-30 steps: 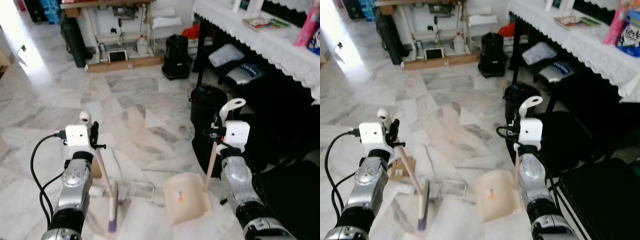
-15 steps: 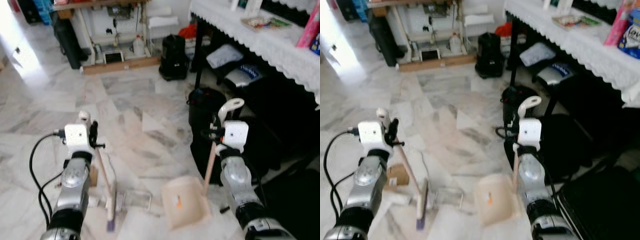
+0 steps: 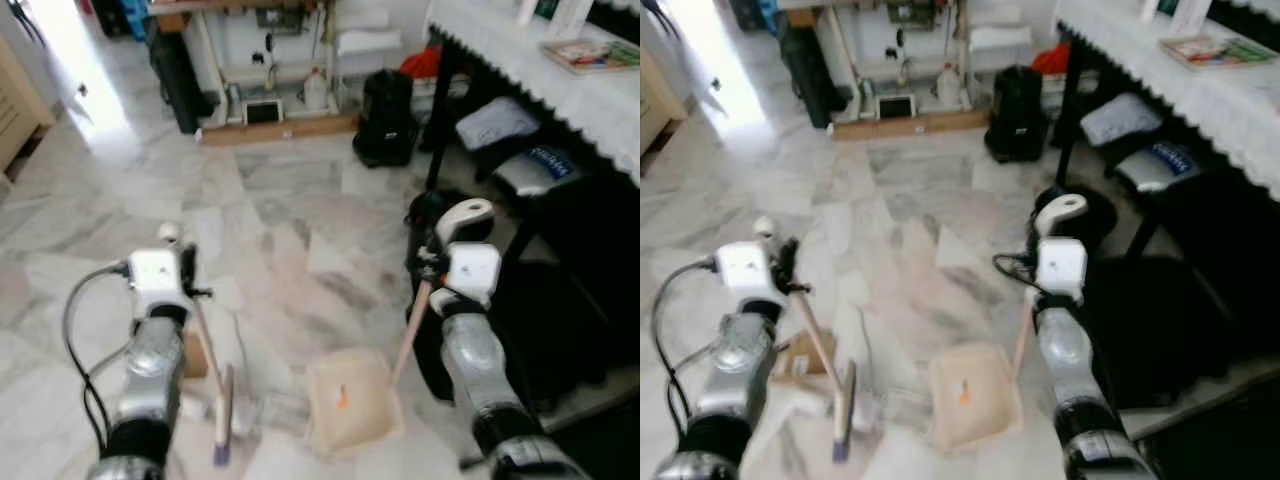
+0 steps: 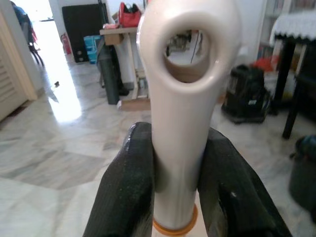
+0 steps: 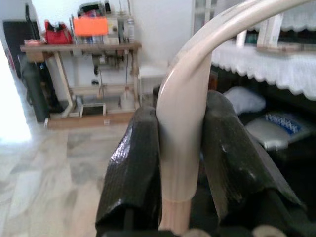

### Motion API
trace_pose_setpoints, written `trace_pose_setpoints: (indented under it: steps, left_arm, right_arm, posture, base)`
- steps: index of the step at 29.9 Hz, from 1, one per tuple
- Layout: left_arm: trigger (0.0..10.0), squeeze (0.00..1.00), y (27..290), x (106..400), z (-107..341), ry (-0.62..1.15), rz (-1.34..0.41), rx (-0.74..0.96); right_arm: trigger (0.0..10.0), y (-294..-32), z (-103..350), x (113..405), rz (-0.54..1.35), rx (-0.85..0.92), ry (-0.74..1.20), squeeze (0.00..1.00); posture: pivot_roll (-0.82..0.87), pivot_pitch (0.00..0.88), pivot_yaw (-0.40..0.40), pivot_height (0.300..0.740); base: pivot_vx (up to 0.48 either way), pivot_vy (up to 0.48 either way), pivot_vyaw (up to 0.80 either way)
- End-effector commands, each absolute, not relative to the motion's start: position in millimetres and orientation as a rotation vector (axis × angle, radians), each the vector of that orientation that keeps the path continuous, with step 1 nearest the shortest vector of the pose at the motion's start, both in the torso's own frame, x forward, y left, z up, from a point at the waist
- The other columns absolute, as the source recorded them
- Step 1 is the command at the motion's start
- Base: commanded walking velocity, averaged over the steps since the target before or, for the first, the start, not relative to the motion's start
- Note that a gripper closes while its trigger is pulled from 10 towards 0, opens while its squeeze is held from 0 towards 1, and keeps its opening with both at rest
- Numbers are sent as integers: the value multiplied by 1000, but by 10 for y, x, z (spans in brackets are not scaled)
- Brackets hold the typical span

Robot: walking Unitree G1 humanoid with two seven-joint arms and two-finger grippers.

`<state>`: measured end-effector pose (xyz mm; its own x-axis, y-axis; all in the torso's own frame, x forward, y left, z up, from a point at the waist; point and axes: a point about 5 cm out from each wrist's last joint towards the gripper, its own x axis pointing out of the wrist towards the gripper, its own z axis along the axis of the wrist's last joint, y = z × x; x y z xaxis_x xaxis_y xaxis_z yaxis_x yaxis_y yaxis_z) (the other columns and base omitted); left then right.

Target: Sweep floor

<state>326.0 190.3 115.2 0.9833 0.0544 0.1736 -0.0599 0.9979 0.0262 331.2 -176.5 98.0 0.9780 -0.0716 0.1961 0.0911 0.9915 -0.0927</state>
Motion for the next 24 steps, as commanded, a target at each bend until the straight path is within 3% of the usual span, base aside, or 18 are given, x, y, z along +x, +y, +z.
trace_pose_setpoints:
  steps: [1, 5, 24]
  left_arm:
    - [10000, 0, 1987, 3265, 1253, -216, 79, 40]
    - [10000, 0, 1984, 3266, 1259, -221, 79, 39]
    - [10000, 0, 1970, 3252, 1212, -187, 21, 44]
  right_arm:
    - [10000, -1672, 1122, 3367, -49, -110, -257, 0]
    - [10000, -1684, 1121, 3368, -58, -95, -254, 0]
    - [10000, -1747, 1025, 3347, -82, -103, -208, 0]
  posture:
    - [29, 31, 36, 740]
    - [30, 33, 34, 740]
    - [36, 40, 32, 740]
  base:
    - [307, 0, 581]
    - [299, 0, 291]
    - [0, 0, 0]
